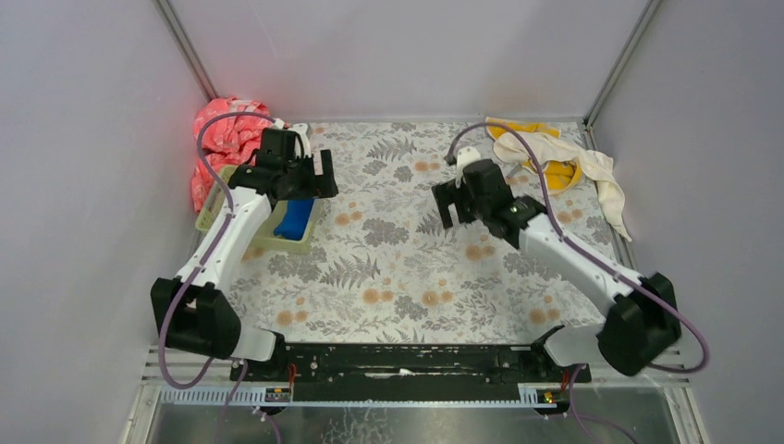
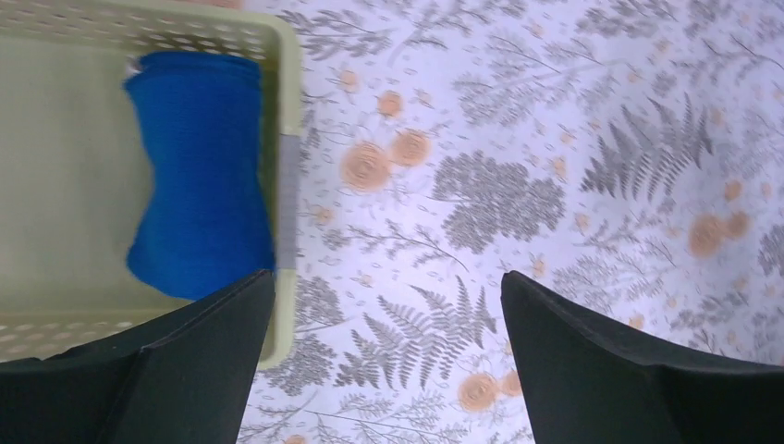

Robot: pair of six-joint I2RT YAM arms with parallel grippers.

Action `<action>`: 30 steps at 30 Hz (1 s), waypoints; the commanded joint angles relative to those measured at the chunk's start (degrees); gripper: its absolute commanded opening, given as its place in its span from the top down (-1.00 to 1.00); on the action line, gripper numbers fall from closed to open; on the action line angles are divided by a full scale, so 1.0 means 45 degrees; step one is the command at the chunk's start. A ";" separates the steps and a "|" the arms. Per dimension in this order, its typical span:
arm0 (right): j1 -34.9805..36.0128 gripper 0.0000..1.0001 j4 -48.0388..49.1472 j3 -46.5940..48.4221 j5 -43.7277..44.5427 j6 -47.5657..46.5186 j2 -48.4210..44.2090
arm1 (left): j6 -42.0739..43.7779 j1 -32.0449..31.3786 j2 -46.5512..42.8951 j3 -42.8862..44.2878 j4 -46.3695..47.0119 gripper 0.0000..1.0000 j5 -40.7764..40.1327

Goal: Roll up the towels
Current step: Pick up the towel at the corner of the board.

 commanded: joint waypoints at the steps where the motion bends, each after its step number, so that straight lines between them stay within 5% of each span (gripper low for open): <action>1: -0.1535 -0.92 0.0474 0.1118 0.2853 -0.0531 0.1598 | -0.0655 -0.0616 -0.0999 -0.1205 0.1450 -0.86 -0.0100; 13: -0.6716 -0.69 0.2657 0.5691 0.3336 -0.1300 0.7460 | -0.0513 -0.1325 -0.3172 -0.3515 0.2774 -0.92 -0.1444; 25: -0.8643 -0.29 0.2155 1.0172 0.1864 -0.2753 1.2462 | -0.0389 -0.1334 -0.2643 -0.3607 0.2816 -0.93 -0.2194; 30: -0.8828 0.36 0.2294 1.0568 0.1874 -0.3062 1.2618 | -0.0347 -0.1333 -0.2409 -0.3571 0.2816 -0.93 -0.2271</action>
